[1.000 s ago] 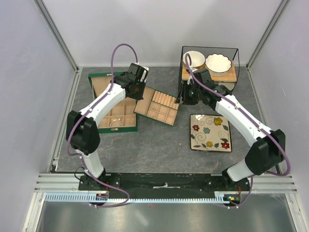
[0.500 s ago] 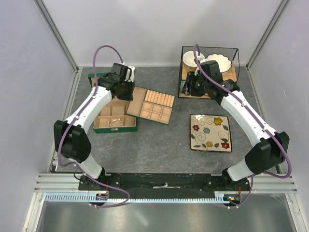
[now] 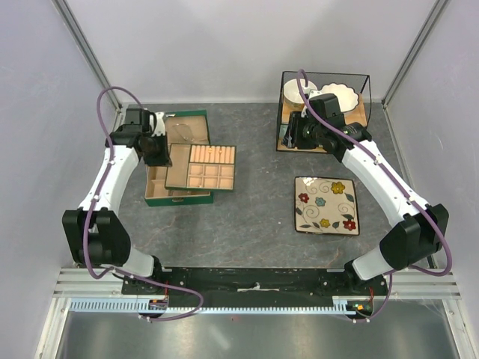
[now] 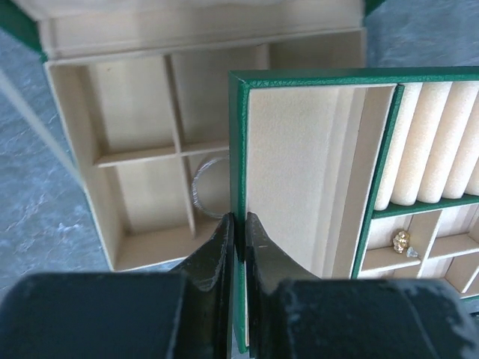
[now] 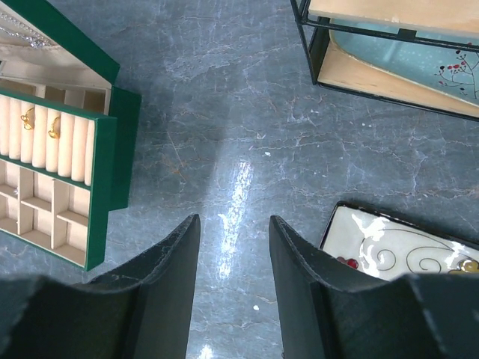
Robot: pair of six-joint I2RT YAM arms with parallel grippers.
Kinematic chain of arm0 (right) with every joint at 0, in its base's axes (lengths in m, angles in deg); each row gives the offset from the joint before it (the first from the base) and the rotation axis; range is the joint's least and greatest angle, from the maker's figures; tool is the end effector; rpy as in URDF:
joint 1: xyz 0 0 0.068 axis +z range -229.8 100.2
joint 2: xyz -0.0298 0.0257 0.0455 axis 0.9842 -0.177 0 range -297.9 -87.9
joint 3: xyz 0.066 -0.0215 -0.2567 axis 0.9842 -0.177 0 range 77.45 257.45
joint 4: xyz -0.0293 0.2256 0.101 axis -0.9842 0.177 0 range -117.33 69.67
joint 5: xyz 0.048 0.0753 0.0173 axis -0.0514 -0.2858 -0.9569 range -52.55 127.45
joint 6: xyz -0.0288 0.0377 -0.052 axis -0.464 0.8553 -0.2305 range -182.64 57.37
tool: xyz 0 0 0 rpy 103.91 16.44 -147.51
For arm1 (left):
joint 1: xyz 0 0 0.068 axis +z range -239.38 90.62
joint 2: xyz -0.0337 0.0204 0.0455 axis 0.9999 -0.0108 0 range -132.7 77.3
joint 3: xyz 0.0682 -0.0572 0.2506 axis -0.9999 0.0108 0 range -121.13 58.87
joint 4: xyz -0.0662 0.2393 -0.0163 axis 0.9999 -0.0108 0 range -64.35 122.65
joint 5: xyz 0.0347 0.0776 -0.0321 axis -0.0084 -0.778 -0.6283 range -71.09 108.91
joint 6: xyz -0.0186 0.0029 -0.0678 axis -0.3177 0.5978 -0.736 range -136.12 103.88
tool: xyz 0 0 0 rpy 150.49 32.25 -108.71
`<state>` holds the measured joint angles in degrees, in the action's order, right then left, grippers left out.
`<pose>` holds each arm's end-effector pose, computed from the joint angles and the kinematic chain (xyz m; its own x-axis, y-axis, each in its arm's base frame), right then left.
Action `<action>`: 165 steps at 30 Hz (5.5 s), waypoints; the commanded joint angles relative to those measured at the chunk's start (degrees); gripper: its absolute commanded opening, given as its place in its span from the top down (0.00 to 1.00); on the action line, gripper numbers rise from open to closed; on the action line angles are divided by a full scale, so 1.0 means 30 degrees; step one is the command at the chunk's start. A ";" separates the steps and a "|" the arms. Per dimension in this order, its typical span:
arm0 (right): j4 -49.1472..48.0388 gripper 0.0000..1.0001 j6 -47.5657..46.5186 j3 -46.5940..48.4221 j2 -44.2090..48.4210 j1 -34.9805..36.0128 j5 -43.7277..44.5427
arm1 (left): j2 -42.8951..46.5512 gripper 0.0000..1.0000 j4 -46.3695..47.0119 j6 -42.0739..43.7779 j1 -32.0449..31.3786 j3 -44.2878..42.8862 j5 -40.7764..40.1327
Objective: Organize the mixed jewelry
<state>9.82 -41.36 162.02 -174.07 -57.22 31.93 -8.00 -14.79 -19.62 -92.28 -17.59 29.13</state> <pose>0.3105 0.1351 0.3412 -0.7024 0.0990 -0.7049 -0.2110 0.9168 0.3391 0.3085 -0.0258 0.2846 -0.8381 -0.0178 -0.5452 0.0971 0.9786 -0.1813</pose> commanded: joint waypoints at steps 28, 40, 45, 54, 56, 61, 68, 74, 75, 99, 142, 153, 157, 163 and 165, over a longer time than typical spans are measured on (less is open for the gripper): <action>-0.0927 0.51 -0.0384 -0.0741 0.0247 -0.0176 -0.0094 | -0.2416 0.98 0.1780 0.4304 0.5477 0.0411 0.1750; -0.1132 0.51 -0.0471 -0.1180 0.0305 -0.0264 -0.0211 | -0.3441 0.99 0.2102 0.4158 0.5594 -0.0380 0.1721; -0.1190 0.51 -0.0471 -0.1356 0.0394 -0.0323 -0.0270 | -0.3706 0.99 0.2278 0.4129 0.5653 -0.0410 0.1633; -0.1249 0.51 -0.0442 -0.1443 0.0452 -0.0323 -0.0299 | -0.3882 0.98 0.2395 0.4129 0.5682 -0.0351 0.1779; -0.1307 0.51 -0.0413 -0.1473 0.0452 -0.0323 -0.0328 | -0.3882 0.98 0.2395 0.4099 0.5653 -0.0293 0.1896; -0.1308 0.51 -0.0413 -0.1502 0.0452 -0.0352 -0.0387 | -0.4058 0.98 0.2396 0.4011 0.5624 -0.0263 0.2131; -0.1366 0.51 -0.0442 -0.1590 0.0539 -0.0381 -0.0357 | -0.4321 0.98 0.2512 0.3894 0.5594 -0.0117 0.2190; -0.1396 0.51 -0.0413 -0.1649 0.0540 -0.0381 -0.0387 | -0.4292 0.98 0.2718 0.3865 0.5594 0.0059 0.1926; -0.1396 0.51 -0.0442 -0.1649 0.0511 -0.0410 -0.0416 | -0.4234 0.98 0.2805 0.3836 0.5594 0.0059 0.1839; -0.1483 0.51 -0.0384 -0.1766 0.0511 -0.0440 -0.0621 | -0.3589 0.98 0.3332 0.3777 0.5887 0.1026 0.1721; -0.1776 0.51 -0.0325 -0.2118 0.0511 -0.0469 -0.0680 | -0.4555 0.99 0.0550 0.5652 0.5565 -0.0322 0.1105; -0.1806 0.51 -0.0325 -0.2176 0.0569 -0.0498 -0.0680 | -0.5258 0.99 0.1018 0.5388 0.5390 -0.0409 0.1340; -0.1776 0.51 -0.0354 -0.2205 0.0598 -0.0528 -0.0651 | -0.5406 0.98 0.1106 0.5271 0.5097 -0.0497 0.1399; -0.1806 0.51 -0.0354 -0.2264 0.0511 -0.0586 -0.0709 | -0.5465 0.97 0.1135 0.5271 0.4744 -0.0497 0.1223; -0.1806 0.51 -0.0354 -0.2264 0.0482 -0.0586 -0.0767 | -0.5406 0.92 0.1106 0.5358 0.4715 -0.0439 0.1136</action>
<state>6.12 -42.08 155.62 -174.07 -58.70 30.18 -23.34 -13.11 -5.31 -76.61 -17.46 30.38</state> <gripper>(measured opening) 0.491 0.118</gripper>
